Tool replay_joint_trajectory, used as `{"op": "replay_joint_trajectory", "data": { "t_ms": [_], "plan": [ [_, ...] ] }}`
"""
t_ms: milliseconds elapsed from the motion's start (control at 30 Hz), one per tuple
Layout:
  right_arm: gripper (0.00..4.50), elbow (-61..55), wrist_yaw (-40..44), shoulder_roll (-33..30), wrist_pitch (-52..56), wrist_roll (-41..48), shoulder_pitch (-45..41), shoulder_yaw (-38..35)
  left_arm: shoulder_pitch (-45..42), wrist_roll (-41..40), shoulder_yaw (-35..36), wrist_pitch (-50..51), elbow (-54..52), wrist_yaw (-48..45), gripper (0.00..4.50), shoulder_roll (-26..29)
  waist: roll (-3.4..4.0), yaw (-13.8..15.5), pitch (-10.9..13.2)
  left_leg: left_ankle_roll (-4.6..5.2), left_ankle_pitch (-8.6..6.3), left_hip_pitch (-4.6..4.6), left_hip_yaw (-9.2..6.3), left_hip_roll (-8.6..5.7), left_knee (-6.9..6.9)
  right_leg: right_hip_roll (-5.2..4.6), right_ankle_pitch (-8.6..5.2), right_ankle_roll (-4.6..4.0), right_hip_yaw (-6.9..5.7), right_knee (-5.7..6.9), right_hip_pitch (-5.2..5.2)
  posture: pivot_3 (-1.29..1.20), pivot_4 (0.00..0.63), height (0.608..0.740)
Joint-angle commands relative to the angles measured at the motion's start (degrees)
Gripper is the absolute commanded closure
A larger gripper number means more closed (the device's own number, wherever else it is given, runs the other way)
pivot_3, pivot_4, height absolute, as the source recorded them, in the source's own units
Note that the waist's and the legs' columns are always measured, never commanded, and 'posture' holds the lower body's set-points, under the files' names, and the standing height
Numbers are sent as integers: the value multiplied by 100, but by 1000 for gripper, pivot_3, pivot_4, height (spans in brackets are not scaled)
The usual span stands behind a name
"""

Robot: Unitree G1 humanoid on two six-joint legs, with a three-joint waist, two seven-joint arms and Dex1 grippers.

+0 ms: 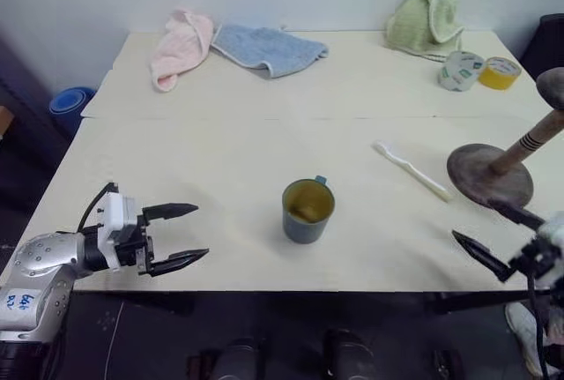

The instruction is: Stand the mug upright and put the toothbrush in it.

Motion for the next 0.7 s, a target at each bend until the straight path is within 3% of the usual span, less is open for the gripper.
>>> {"op": "replay_joint_trajectory", "data": {
  "t_ms": [33,233,333,467,567,700],
  "plan": [
    [0,124,-49,-560,1056,-191,-1056,685,134,-257,118,240,-432,125,16,-129,1,-36,1,-3,-2,-3,-2,5,-1,4,0,0,-4,7,-6,0,150,740],
    [0,1696,92,-696,2199,-1363,-3586,2435,157,-128,-6,378,-674,262,16,-353,-4,-9,5,-16,-9,-25,8,8,-1,9,0,0,-45,11,-15,0,150,740],
    [0,2912,186,-513,2267,-2120,-4632,3245,190,10,-58,293,-718,315,16,-452,-6,25,6,-15,-9,-36,3,4,4,5,0,1,-57,3,-15,0,150,740],
    [0,4677,185,-183,2043,-2813,-5730,3795,307,126,-116,242,-839,369,16,-561,-6,6,7,-14,-8,-46,2,3,7,3,1,1,-71,-3,-14,0,150,740],
    [567,5658,270,3,1943,-3095,-6318,3935,386,172,-121,241,-933,376,0,-581,-6,-31,7,-15,-8,-51,-1,5,6,3,1,2,-79,-3,-18,0,150,740],
    [1927,6370,986,57,1991,-3299,-6690,4086,437,119,-116,329,-989,296,0,-527,-6,-52,7,-16,-7,-56,-15,6,7,3,1,2,-91,-3,-16,0,150,740]
  ]
}}
